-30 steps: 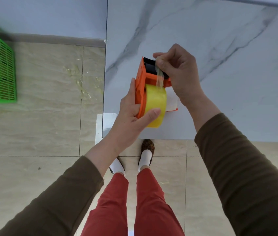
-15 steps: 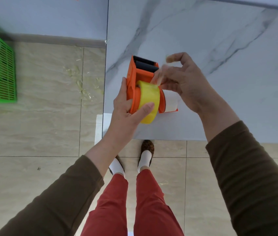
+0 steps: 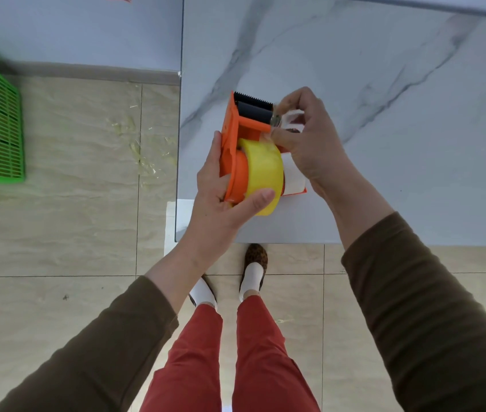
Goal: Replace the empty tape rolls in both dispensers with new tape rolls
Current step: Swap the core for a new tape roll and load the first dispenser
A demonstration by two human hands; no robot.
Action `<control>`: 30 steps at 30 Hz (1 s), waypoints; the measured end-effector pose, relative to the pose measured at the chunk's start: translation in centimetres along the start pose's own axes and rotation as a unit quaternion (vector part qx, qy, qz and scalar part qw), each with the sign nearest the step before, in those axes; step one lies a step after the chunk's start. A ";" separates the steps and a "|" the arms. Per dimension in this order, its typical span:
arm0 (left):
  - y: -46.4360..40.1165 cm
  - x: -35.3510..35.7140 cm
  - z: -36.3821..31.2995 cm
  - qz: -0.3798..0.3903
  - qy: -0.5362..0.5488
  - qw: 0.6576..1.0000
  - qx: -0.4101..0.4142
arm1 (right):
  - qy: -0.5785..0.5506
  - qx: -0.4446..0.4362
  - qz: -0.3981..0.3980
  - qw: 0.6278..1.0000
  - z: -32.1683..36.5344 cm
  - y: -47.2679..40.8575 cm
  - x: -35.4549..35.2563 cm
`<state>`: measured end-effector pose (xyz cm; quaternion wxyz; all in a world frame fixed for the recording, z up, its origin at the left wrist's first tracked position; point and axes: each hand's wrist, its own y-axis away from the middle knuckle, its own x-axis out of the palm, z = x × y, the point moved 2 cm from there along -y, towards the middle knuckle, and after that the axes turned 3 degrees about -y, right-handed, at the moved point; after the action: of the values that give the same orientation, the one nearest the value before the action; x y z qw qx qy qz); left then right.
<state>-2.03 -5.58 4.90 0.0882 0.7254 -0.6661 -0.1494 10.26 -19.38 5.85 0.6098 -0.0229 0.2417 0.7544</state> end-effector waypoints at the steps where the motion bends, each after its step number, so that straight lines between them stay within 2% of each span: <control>1: 0.0 0.0 -0.5 0.014 -0.015 1.000 0.014 | -0.001 -0.008 -0.003 1.000 0.0 0.0 -0.2; 6: -0.1 -0.2 -0.3 0.033 -0.067 0.996 0.050 | 0.010 -0.059 -0.011 0.998 0.1 -0.2 -1.0; 9: 0.4 0.2 -0.7 0.051 -0.033 0.998 0.004 | -0.005 -0.101 -0.006 0.995 0.2 -0.2 -1.1; 16: 0.8 0.9 -0.3 0.070 0.000 0.995 -0.065 | -0.103 -0.093 -0.047 0.989 -0.5 -0.3 -0.7; 22: 0.4 1.4 -0.1 0.076 -0.017 0.995 -0.055 | -0.155 -0.086 -0.072 0.982 -1.1 -1.4 -0.4; 26: 0.5 1.7 0.1 0.043 -0.018 0.998 -0.037 | -0.204 -0.063 -0.018 0.977 -1.6 -1.8 -0.9; 30: 0.1 1.7 0.2 0.027 -0.017 0.998 -0.048 | -0.265 -0.007 0.124 0.956 -1.5 -1.6 -1.5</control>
<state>-2.05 -7.27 4.53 0.1155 0.6997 -0.6786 -0.1915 11.73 -21.13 4.52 0.5538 0.2041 0.0669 0.8045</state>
